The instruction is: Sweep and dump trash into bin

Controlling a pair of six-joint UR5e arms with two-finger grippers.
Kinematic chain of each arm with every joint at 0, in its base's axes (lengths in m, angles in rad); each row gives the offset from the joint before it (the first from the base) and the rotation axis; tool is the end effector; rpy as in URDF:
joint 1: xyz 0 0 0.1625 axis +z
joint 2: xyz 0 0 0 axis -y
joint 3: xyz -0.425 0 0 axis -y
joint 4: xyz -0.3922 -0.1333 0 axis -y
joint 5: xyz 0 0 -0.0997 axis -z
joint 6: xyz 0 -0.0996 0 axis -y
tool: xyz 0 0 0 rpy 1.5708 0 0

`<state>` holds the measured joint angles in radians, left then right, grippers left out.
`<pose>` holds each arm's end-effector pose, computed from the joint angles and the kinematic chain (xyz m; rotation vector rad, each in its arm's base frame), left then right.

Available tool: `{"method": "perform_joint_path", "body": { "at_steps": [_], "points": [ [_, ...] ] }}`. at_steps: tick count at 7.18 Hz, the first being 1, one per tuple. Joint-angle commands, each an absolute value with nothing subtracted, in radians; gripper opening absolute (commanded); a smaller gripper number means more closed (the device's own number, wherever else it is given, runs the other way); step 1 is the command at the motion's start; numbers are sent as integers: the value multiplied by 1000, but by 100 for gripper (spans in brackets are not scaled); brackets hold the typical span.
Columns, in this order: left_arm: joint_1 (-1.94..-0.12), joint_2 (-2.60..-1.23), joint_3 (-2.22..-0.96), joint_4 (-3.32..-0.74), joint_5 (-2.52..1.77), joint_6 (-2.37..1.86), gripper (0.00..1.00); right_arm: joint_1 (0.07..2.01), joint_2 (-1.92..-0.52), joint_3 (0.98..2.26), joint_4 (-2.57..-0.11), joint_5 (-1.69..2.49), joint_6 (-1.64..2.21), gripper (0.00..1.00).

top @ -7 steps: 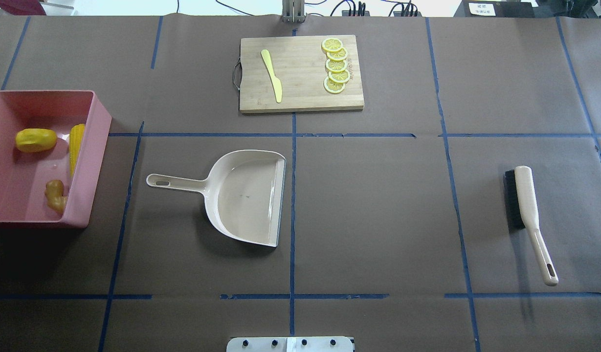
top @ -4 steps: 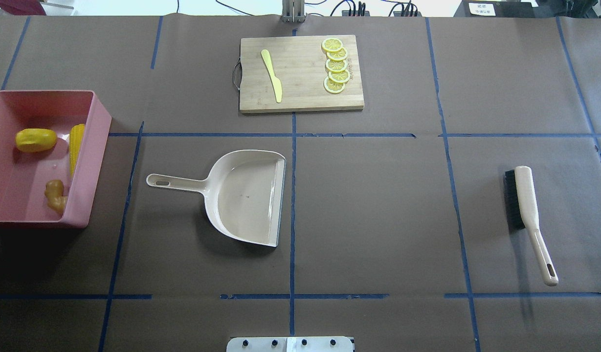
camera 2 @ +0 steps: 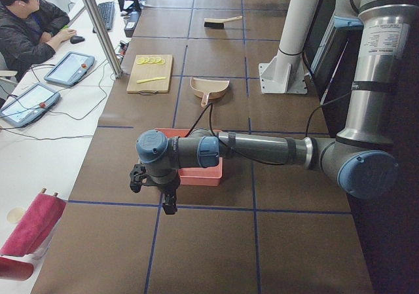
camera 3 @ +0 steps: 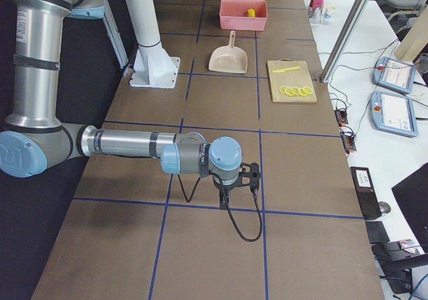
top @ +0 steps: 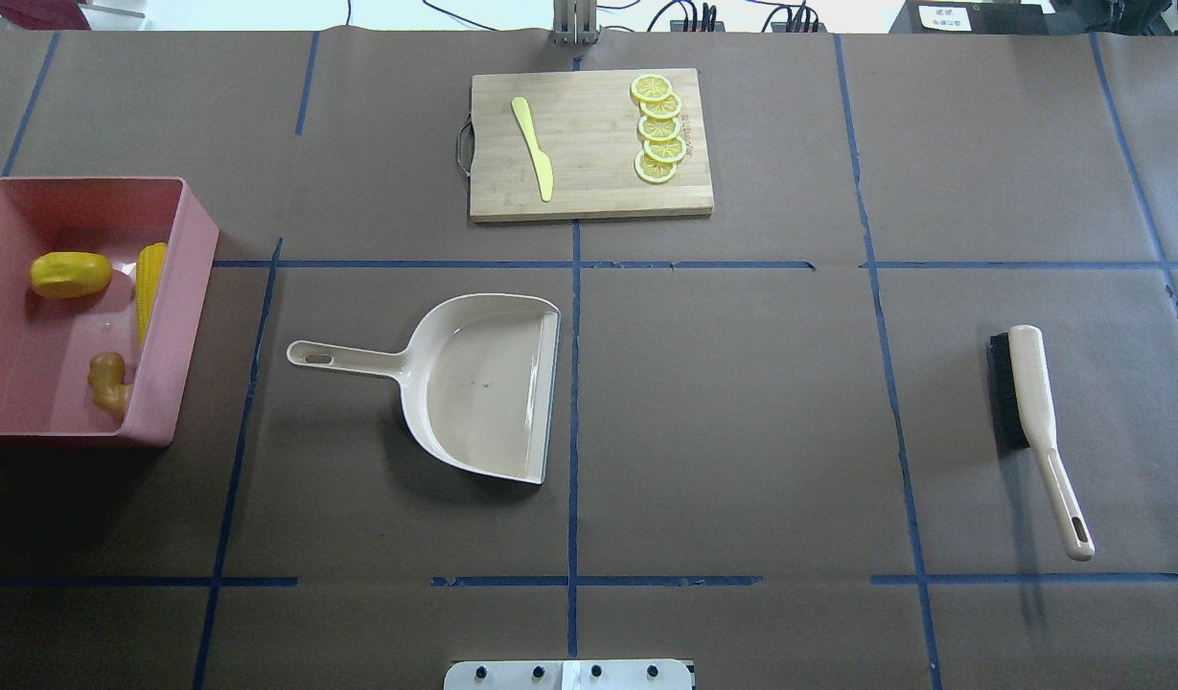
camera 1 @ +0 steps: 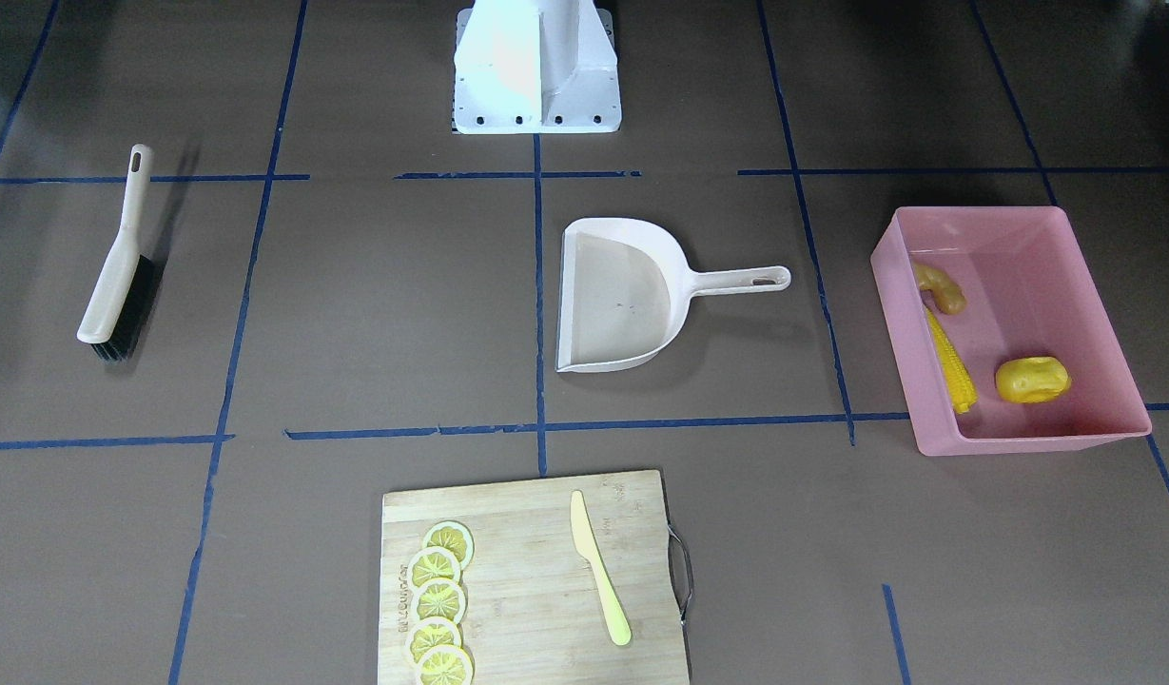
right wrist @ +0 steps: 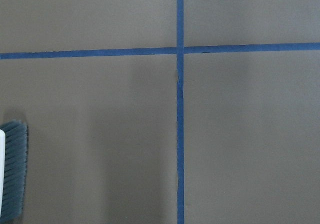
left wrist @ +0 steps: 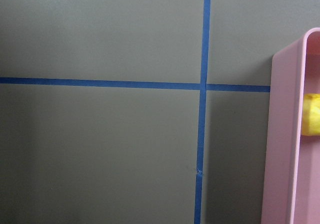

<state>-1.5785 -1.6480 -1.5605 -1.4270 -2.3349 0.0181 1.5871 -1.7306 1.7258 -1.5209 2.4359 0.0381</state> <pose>-0.0684 -0.5175 0.6394 -0.0632 0.7646 -0.0195 0.0644 -0.4261 0.6440 0.0328 -0.8654 0.0315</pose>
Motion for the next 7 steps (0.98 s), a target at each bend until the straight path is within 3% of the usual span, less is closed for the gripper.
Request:
{"method": "perform_joint_path", "body": {
  "at_steps": [1, 7],
  "points": [
    [-1578, -1623, -1540, -1443, -2349, 21, 100, 1589, -1730, 1729, -1520, 2436, 48, 100],
    [-1577, -1612, -1542, -1463, -2347, 20, 100, 1591, -1729, 1730, -1519, 2428, 48, 100]
  ]
}}
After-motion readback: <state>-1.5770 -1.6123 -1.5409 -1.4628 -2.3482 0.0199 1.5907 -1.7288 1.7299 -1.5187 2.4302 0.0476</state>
